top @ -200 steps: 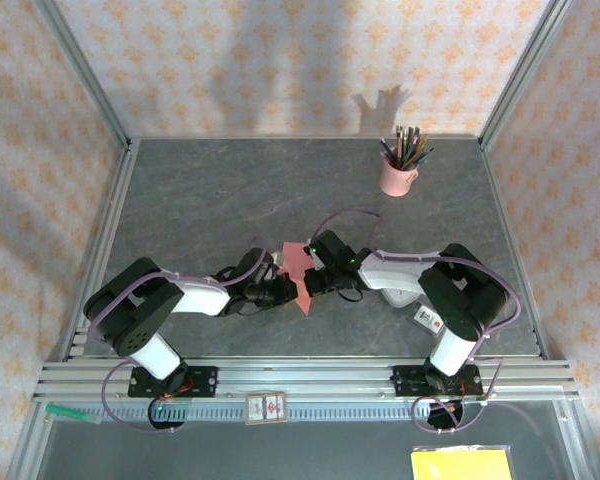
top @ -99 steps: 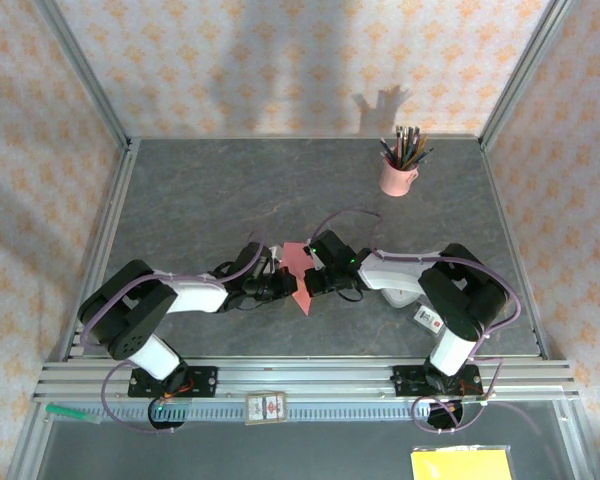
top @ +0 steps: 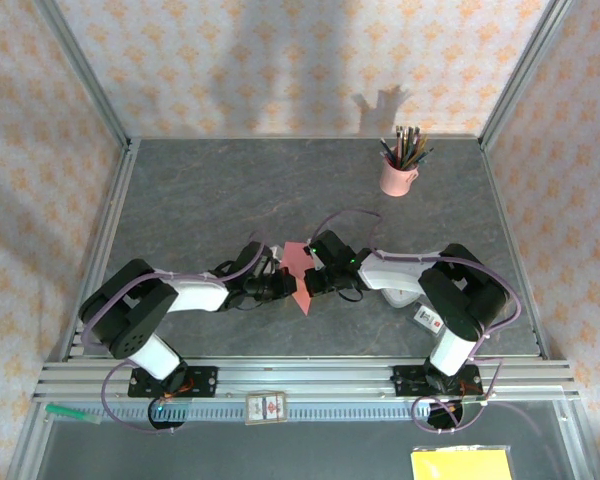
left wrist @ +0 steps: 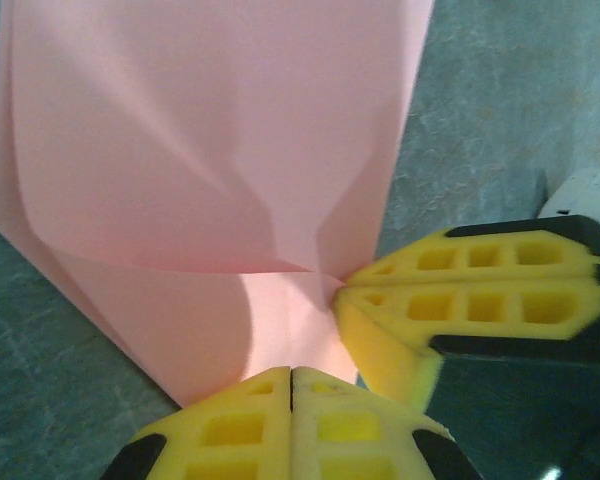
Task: Fold a paper plane with a square sheet of paper (pick it up from the middle)
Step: Third fold the triangle at the center of the table.
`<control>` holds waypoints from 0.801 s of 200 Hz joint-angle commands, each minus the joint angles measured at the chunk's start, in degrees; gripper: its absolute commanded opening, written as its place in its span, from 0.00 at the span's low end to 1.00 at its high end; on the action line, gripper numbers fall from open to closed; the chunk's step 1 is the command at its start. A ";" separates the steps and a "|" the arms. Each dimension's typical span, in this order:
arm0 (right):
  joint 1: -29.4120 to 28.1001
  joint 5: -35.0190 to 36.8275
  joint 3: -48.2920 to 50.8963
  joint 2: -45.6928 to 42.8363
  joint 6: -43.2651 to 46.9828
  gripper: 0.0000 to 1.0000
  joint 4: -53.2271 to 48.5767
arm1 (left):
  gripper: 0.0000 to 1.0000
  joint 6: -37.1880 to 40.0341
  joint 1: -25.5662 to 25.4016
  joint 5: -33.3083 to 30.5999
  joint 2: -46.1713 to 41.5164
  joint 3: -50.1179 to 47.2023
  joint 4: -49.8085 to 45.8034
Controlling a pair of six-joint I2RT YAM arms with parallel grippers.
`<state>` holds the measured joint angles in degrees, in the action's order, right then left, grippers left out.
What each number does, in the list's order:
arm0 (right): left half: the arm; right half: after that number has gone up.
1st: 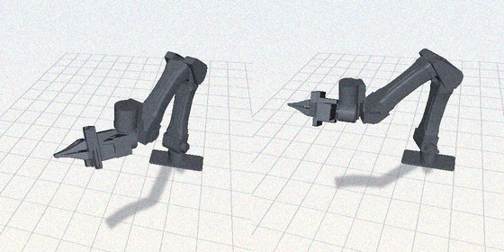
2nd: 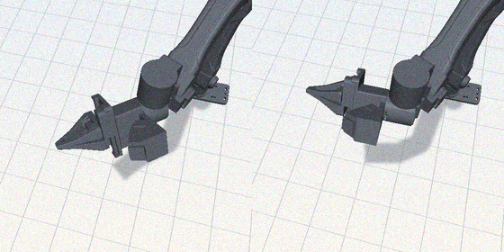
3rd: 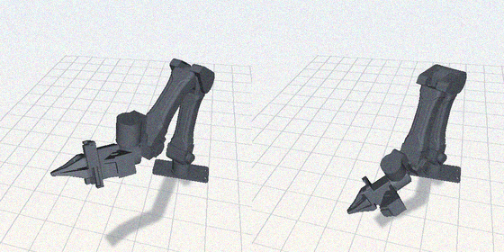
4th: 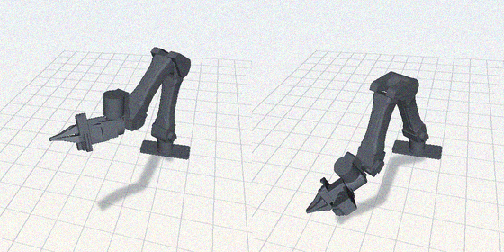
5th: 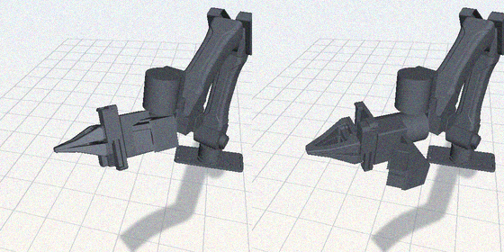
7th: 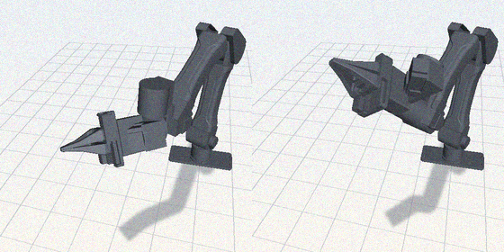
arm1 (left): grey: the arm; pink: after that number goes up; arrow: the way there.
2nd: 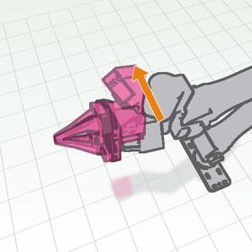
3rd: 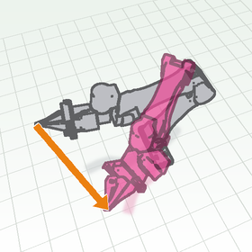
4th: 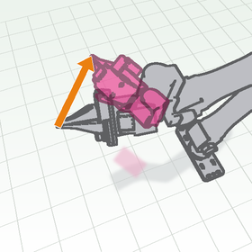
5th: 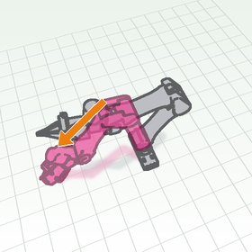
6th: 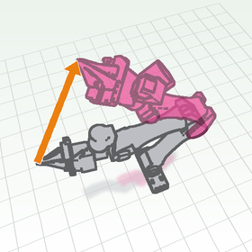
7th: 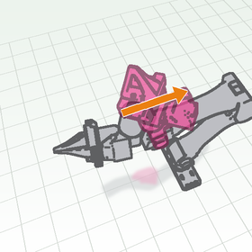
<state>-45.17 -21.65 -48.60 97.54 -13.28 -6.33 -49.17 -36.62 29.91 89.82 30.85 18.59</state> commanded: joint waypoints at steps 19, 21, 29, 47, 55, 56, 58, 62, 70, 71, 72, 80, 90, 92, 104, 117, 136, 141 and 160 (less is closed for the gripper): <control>0.57 4.07 1.79 0.99 1.21 0.00 -5.31 | 0.02 2.74 0.67 -0.99 1.53 1.93 -2.05; 0.53 4.07 1.83 0.99 1.19 0.00 -5.33 | 0.02 2.76 0.63 -1.00 1.70 1.91 -1.95; 0.52 4.07 1.93 0.99 1.19 0.00 -5.36 | 0.02 2.97 0.67 -0.99 2.70 1.93 -1.72; 0.52 4.07 2.01 1.00 1.32 0.00 -5.25 | 0.01 3.27 0.67 -1.39 4.22 1.84 -1.55; 0.60 4.07 2.02 0.99 1.32 0.00 -5.35 | 0.01 3.37 0.67 -1.56 4.67 1.67 -1.54; 0.56 4.07 2.02 0.95 1.32 0.00 -5.36 | 0.01 3.37 0.67 -1.63 4.75 1.63 -1.58; 0.59 4.07 1.95 0.91 1.32 0.00 -5.34 | 0.01 3.44 0.67 -1.68 4.79 1.59 -1.68; 0.57 4.00 1.92 0.86 1.40 0.00 -5.29 | 0.01 3.51 0.67 -1.78 4.91 1.49 -1.79; 0.56 3.98 1.72 0.81 1.54 0.00 -5.28 | 0.01 3.46 0.67 -1.74 5.23 1.15 -1.57; 0.54 3.98 1.74 0.77 1.57 0.00 -5.32 | 0.01 3.46 0.67 -1.72 5.30 1.10 -1.56; 0.57 3.98 1.70 0.75 1.53 0.00 -5.30 | 0.00 3.42 0.67 -1.71 5.29 1.08 -1.55; 0.57 3.93 1.50 0.73 1.72 0.00 -5.42 | 0.00 3.46 0.67 -1.70 5.45 0.81 -1.54; 0.52 3.94 1.12 0.72 2.00 0.00 -5.54 | 0.00 3.51 0.68 -1.74 5.68 0.49 -1.75; 0.52 3.91 1.02 0.77 2.00 0.00 -5.56 | 0.00 3.54 0.67 -1.71 5.71 0.45 -1.83; 0.52 3.90 0.56 0.72 2.27 0.00 -5.88 | 0.00 3.73 0.67 -2.03 5.92 0.11 -2.19; 0.56 3.72 0.05 0.57 2.62 0.02 -6.09 | 0.00 3.99 0.67 -2.43 6.03 -0.33 -2.59; 0.56 3.51 -0.77 0.31 2.85 0.06 -6.42 | 0.00 4.59 0.60 -2.99 6.46 -0.62 -3.61; 0.59 3.43 -0.94 0.21 2.88 0.07 -6.35 | 0.00 4.77 0.56 -3.22 6.58 -0.68 -3.88; 0.55 3.06 -1.74 -0.13 2.89 0.09 -6.67 | 0.00 5.30 0.59 -4.12 6.77 -0.84 -4.90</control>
<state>-45.17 -21.23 -49.47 97.49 -11.55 -7.90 -46.09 -36.32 29.54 93.80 31.99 19.29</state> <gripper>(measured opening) 0.077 0.062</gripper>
